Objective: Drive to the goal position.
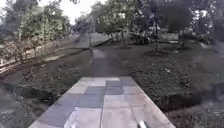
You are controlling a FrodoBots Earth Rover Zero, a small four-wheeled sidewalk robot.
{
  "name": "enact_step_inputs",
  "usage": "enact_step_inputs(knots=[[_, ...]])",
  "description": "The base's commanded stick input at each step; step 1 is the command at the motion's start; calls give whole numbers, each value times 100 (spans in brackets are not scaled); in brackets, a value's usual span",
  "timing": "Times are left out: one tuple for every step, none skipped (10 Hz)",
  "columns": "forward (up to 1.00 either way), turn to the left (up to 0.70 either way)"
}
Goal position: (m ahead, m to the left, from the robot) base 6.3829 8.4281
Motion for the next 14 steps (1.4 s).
enact_step_inputs(knots=[[50,0],[50,0],[50,0],[50,0],[50,0],[50,0],[50,0],[50,0],[50,0],[50,0],[50,0],[50,0],[50,0],[50,0]])
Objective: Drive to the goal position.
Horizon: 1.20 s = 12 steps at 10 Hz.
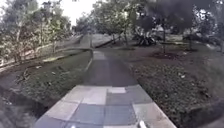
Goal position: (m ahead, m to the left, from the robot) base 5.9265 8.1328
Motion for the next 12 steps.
enact_step_inputs(knots=[[50,0],[50,0],[50,0],[50,0],[50,0],[50,0],[50,0],[50,0],[50,0],[50,0],[50,0],[50,0]])
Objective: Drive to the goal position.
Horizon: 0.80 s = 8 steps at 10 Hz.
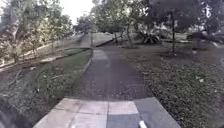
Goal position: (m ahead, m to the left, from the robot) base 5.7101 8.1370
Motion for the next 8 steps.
enact_step_inputs(knots=[[50,0],[50,0],[50,0],[50,0],[50,0],[50,-50],[50,-50],[50,-50]])
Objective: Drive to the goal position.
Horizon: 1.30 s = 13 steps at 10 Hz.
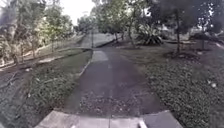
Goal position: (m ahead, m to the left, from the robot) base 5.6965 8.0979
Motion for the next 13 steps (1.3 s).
enact_step_inputs(knots=[[50,-35],[50,-15],[50,0],[50,0],[50,0],[50,0],[50,0],[50,0],[50,0],[50,0],[50,0],[50,0],[50,0]])
